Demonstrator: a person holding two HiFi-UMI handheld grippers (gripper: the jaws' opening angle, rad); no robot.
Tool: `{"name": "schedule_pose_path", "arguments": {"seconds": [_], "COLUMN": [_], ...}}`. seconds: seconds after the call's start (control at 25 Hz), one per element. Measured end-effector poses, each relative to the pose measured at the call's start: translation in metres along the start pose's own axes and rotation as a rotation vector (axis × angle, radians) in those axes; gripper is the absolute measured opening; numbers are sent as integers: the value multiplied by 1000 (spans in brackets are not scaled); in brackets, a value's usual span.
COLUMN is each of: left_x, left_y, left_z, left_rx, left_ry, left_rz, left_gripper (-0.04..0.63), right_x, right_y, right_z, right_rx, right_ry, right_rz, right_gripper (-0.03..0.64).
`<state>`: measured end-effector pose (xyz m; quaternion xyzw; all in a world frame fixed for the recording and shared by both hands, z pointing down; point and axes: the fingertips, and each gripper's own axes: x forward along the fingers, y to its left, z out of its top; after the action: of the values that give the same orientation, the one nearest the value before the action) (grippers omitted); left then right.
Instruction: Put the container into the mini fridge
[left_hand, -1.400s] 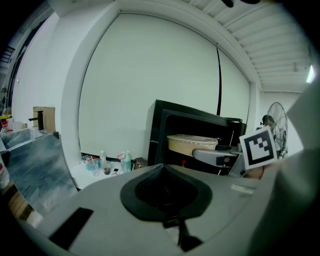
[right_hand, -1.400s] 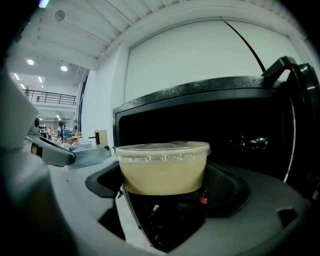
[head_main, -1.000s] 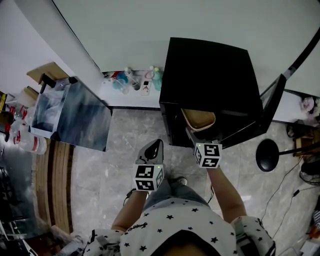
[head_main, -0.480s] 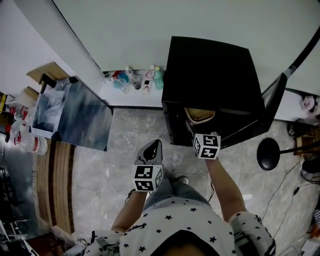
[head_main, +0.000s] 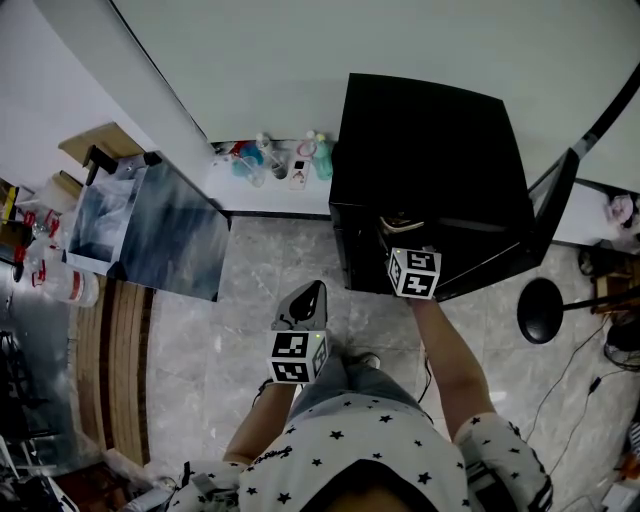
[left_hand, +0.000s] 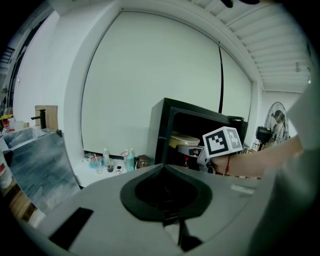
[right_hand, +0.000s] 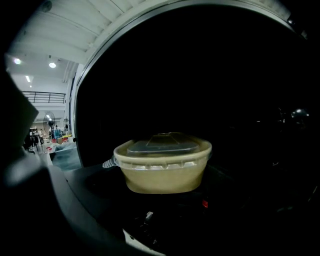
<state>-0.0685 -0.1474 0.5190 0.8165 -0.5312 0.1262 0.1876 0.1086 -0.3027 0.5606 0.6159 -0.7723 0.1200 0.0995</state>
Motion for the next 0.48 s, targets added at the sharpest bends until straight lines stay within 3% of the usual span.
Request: {"name": "schedule_pose_path", "arguments": {"seconds": [0.48], "left_x": [1], "left_y": [-4], "left_z": [-2], "left_rx": [7], "left_ry": [4], "left_rz": [-13], "left_gripper": [12], "right_x": [11], "right_y": [-2], "right_z": [2], "right_rx": [6], "right_ry": [8], "right_rz": [-60], "right_gripper": [499]}}
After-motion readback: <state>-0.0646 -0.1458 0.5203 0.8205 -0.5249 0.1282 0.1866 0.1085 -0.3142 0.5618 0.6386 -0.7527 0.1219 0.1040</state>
